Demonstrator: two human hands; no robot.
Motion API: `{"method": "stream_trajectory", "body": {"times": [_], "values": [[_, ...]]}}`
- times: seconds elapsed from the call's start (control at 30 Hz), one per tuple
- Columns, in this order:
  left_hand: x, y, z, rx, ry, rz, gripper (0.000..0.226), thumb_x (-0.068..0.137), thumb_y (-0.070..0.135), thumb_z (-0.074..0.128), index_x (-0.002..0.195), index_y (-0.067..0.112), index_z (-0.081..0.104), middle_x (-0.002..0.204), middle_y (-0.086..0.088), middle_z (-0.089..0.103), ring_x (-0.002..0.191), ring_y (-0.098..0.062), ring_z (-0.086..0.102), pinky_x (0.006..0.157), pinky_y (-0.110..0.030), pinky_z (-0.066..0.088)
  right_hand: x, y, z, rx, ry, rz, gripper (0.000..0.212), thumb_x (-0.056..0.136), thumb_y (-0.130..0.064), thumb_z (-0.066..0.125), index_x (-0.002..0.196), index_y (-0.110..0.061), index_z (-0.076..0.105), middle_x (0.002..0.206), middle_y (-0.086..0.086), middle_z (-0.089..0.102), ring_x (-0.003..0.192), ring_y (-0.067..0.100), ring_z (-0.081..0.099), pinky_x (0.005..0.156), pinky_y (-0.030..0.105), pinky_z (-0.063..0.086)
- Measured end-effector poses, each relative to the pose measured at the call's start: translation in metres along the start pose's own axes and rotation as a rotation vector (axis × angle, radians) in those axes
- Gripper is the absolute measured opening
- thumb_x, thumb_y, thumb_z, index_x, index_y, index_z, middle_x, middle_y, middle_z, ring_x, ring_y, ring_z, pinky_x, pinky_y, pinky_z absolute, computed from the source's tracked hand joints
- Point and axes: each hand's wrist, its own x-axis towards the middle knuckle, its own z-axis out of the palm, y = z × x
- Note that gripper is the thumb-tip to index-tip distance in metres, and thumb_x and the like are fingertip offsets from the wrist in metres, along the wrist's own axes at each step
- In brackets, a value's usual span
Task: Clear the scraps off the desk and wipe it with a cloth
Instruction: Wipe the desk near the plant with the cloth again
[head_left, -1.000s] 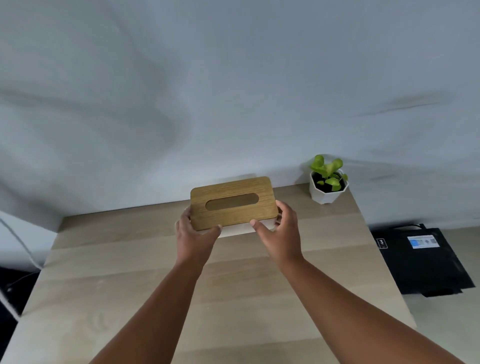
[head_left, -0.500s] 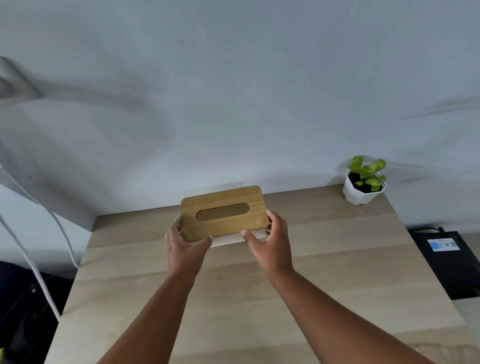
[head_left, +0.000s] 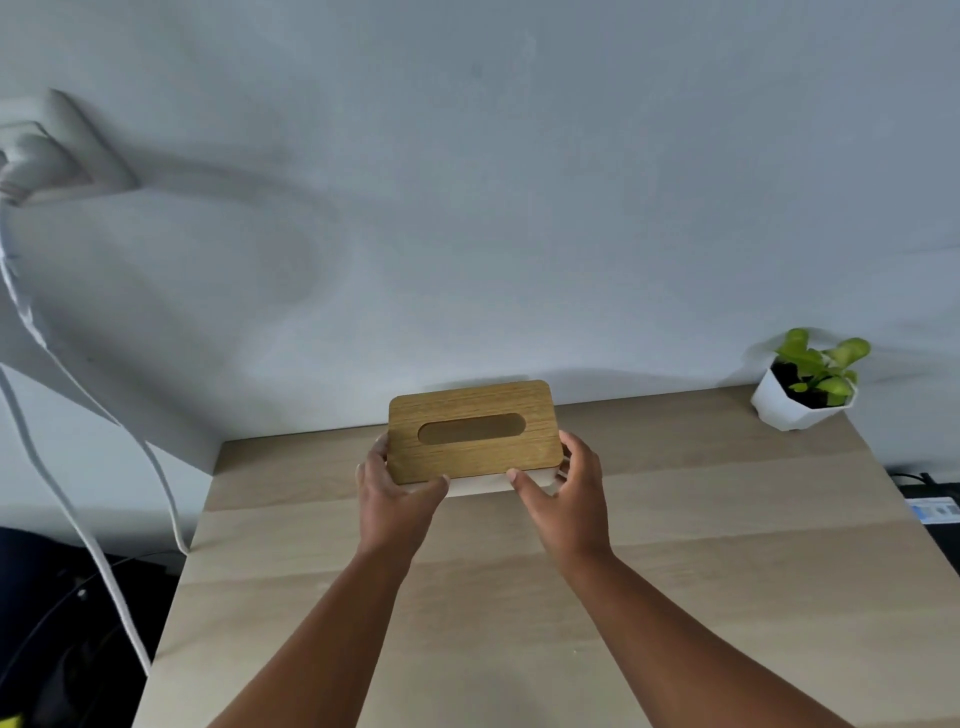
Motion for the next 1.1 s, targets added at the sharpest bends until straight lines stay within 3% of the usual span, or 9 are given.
{"method": "stream_trajectory", "body": {"times": [0.13, 0.27, 0.47, 0.73, 0.87, 1.1], "values": [[0.013, -0.008, 0.005, 0.013, -0.008, 0.006, 0.091, 0.067, 0.035, 0.082, 0.148, 0.032, 0.041, 0.131, 0.011, 0.047, 0.120, -0.010, 0.052, 0.103, -0.038, 0.050, 0.009, 0.006, 0.007, 0.007, -0.002, 0.014, 0.077, 0.078, -0.043, 0.085, 0.143, -0.032, 0.045, 0.128, -0.018, 0.046, 0.111, 0.005, 0.054, 0.091, 0.023, 0.049], [0.018, -0.011, 0.011, -0.009, -0.021, 0.000, 0.097, 0.058, 0.048, 0.078, 0.147, 0.037, 0.040, 0.129, 0.015, 0.047, 0.115, 0.009, 0.050, 0.094, -0.027, 0.048, 0.016, 0.010, 0.009, 0.009, -0.003, 0.006, 0.074, 0.079, -0.044, 0.085, 0.141, -0.036, 0.045, 0.129, -0.017, 0.047, 0.112, 0.003, 0.055, 0.091, 0.021, 0.049], [0.028, -0.016, 0.018, -0.014, -0.028, -0.011, 0.097, 0.059, 0.051, 0.079, 0.146, 0.043, 0.038, 0.130, 0.022, 0.044, 0.120, 0.000, 0.051, 0.097, -0.029, 0.050, 0.024, 0.013, 0.010, 0.001, 0.014, -0.004, 0.074, 0.079, -0.045, 0.085, 0.142, -0.034, 0.046, 0.131, -0.015, 0.048, 0.114, 0.007, 0.056, 0.093, 0.026, 0.052], [0.031, -0.020, 0.020, -0.013, -0.025, -0.004, 0.097, 0.059, 0.052, 0.080, 0.146, 0.043, 0.037, 0.131, 0.023, 0.042, 0.121, 0.005, 0.049, 0.097, -0.026, 0.047, 0.026, 0.014, 0.011, -0.005, 0.018, 0.002, 0.077, 0.080, -0.044, 0.085, 0.144, -0.029, 0.045, 0.131, -0.014, 0.047, 0.116, 0.010, 0.055, 0.097, 0.030, 0.053], [0.032, -0.020, 0.020, -0.019, -0.034, -0.006, 0.097, 0.059, 0.052, 0.081, 0.146, 0.044, 0.037, 0.129, 0.026, 0.042, 0.117, 0.016, 0.046, 0.095, -0.024, 0.047, 0.026, 0.015, 0.011, -0.023, 0.016, -0.001, 0.078, 0.080, -0.047, 0.084, 0.145, -0.030, 0.044, 0.132, -0.015, 0.046, 0.118, 0.010, 0.055, 0.096, 0.030, 0.053], [0.035, -0.021, 0.015, 0.014, -0.059, 0.004, 0.100, 0.060, 0.055, 0.083, 0.148, 0.037, 0.039, 0.135, 0.017, 0.045, 0.123, -0.004, 0.051, 0.105, -0.033, 0.048, 0.028, 0.012, 0.005, -0.023, -0.041, 0.029, 0.079, 0.081, -0.047, 0.083, 0.147, -0.030, 0.042, 0.139, -0.013, 0.046, 0.124, 0.010, 0.053, 0.102, 0.034, 0.052]]}}
